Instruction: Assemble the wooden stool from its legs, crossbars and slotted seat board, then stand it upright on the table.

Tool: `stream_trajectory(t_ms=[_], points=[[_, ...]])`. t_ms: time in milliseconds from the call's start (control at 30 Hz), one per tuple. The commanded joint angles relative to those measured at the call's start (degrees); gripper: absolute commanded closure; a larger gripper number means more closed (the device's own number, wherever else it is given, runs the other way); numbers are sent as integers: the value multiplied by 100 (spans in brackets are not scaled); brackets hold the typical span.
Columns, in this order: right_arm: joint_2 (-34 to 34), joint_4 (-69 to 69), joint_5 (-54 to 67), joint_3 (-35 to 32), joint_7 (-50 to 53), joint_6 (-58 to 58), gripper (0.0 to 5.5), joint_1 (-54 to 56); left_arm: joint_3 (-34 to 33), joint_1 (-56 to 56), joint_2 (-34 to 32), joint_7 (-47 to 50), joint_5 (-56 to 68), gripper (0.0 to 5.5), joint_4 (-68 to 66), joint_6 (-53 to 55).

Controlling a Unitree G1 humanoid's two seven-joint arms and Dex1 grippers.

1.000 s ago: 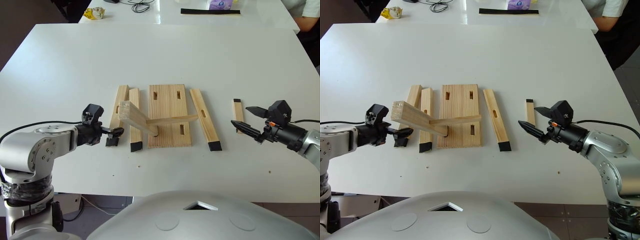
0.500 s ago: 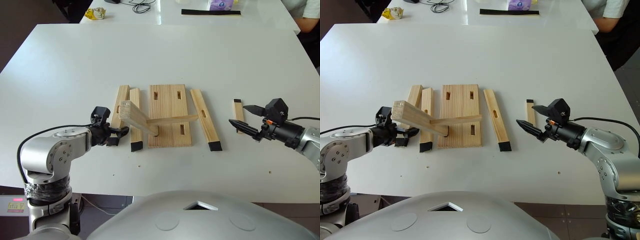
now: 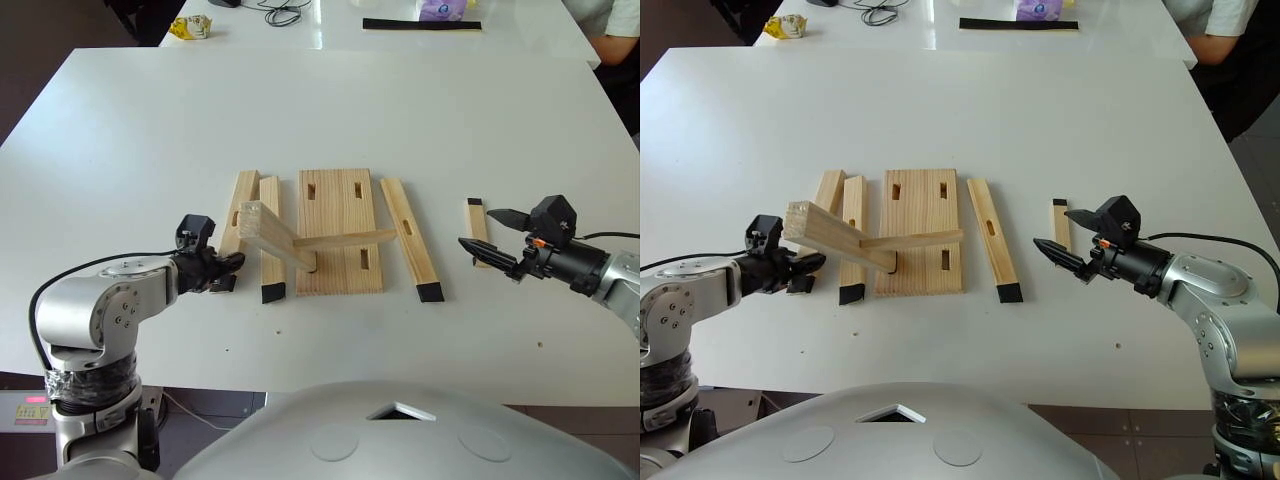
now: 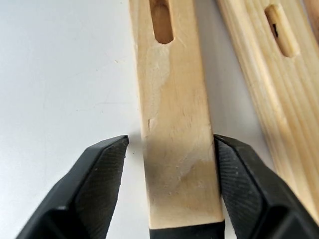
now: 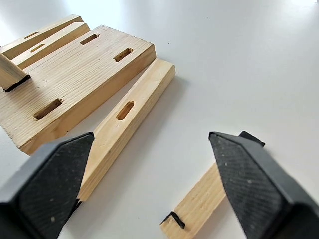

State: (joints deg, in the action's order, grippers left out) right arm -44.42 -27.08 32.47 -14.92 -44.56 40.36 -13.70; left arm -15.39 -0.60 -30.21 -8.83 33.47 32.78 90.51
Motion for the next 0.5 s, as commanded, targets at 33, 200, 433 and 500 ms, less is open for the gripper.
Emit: stream_trajectory(t_ms=[33,200,433,500], points=[[-3,-2,-56,18,38,-44,124,13,128,-166,156,11,-97,317,-226,193],[-9,145,-141,62,36,-149,124,138,34,-75,310,63,-310,349,-234,184],[78,354,-91,-13,194,-86,124,377,171,270,112,161,-850,349,-384,-514],[157,506,32,-115,324,39,124,597,224,565,-45,260,-1157,349,-686,-996]])
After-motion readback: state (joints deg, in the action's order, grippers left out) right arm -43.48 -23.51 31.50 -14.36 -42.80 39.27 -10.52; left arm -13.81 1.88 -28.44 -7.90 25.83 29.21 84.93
